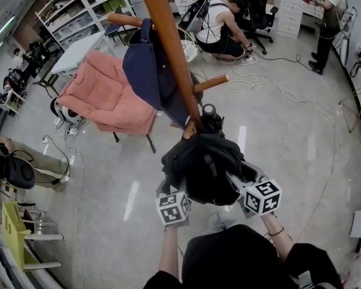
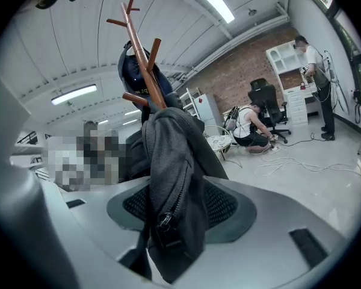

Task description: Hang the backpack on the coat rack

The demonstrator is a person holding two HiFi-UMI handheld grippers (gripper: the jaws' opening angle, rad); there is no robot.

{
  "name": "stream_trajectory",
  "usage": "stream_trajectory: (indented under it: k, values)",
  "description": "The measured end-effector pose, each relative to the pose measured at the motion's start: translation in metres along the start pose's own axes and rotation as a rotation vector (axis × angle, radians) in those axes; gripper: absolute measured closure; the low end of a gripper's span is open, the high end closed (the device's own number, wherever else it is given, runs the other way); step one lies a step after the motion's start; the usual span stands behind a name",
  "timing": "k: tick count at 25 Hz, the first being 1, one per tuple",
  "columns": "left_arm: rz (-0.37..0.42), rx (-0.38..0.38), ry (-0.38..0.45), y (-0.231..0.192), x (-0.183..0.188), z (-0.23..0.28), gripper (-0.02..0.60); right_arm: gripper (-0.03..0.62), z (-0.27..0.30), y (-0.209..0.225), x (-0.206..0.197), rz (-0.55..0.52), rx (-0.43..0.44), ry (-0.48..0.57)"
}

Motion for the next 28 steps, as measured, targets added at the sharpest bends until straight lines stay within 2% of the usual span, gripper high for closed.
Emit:
stream_trajectory:
  k: [4, 9, 14, 17, 20, 28]
  values:
    - [-0.009, 0.025, 0.017, -0.002, 0.003, -0.008, 0.339, 0.387, -0.007, -0.011, 0.006, -0.010, 0.038, 0.018]
    - [-0.021, 0.069, 0.061, -0.004, 0.007, -0.028, 0.341, 0.384, -0.020, -0.025, 0.013, -0.061, 0.075, 0.044]
    - [0.012, 0.086, 0.118, 0.003, 0.016, -0.055, 0.345, 0.384, -0.038, -0.029, 0.024, -0.039, 0.096, 0.093]
    - [0.035, 0.093, 0.157, 0.008, 0.024, -0.072, 0.397, 0.387, -0.046, -0.030, 0.031, -0.023, 0.108, 0.125]
    - [0.065, 0.097, 0.202, 0.014, 0.035, -0.087, 0.466, 0.445, -0.052, -0.032, 0.040, -0.042, 0.113, 0.153]
    - [0.112, 0.096, 0.285, 0.028, 0.059, -0.122, 0.533, 0.551, -0.066, -0.031, 0.071, -0.115, 0.101, 0.223]
Point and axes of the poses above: the fingertips, and each gripper's own axes: z forward along the fingers, y to its right, x out of its top, the point moved 8 cm from there along -z, backward along the fingers, and after that the axes turned 6 degrees about -x, right-handed, at the moved point
